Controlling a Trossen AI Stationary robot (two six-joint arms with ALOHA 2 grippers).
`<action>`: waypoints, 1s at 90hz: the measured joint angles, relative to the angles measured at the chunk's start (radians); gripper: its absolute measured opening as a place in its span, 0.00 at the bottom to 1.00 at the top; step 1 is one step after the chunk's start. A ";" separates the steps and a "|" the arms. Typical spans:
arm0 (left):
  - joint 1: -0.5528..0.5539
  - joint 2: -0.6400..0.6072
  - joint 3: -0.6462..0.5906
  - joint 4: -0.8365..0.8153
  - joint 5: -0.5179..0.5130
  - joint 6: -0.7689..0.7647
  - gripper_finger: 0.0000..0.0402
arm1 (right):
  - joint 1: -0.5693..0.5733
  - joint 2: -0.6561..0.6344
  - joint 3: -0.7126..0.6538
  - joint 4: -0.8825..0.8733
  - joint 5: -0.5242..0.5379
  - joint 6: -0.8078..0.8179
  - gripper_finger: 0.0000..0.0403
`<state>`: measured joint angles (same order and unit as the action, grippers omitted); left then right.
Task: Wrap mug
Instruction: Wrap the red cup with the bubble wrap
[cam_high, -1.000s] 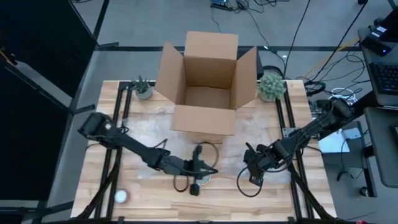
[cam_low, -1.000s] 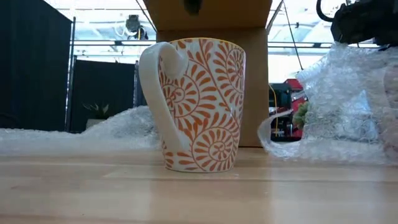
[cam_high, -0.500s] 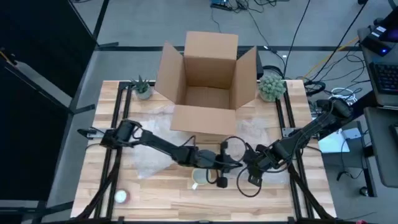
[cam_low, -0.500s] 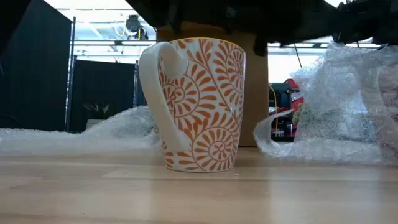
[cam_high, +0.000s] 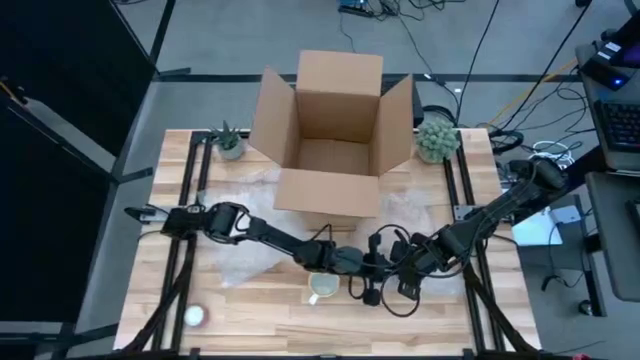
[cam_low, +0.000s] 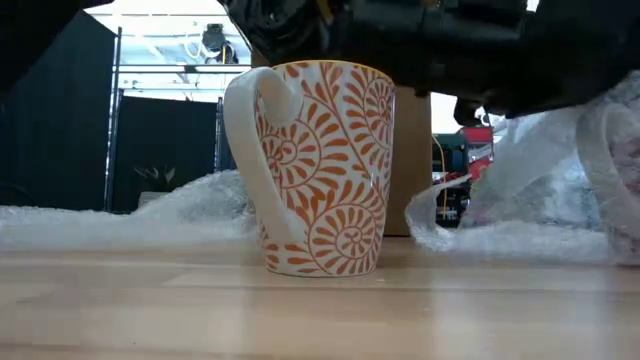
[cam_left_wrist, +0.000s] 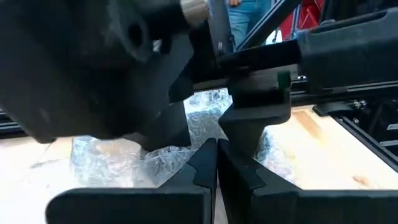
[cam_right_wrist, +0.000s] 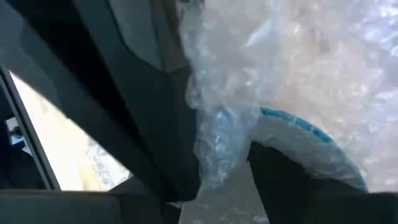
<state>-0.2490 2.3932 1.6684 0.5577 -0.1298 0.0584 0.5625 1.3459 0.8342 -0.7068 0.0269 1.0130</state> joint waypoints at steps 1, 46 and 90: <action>0.000 0.000 0.000 -0.005 0.000 0.000 0.00 | 0.000 0.000 0.003 -0.002 0.000 0.000 0.39; -0.001 0.001 -0.002 -0.011 0.002 0.000 0.00 | 0.015 0.000 0.332 -0.409 -0.026 0.040 0.39; 0.000 0.002 -0.002 -0.009 0.001 0.000 0.00 | 0.103 -0.001 0.152 -0.483 0.156 0.315 0.58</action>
<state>-0.2493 2.3947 1.6661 0.5486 -0.1289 0.0586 0.6659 1.3449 0.9865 -1.1894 0.1828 1.3279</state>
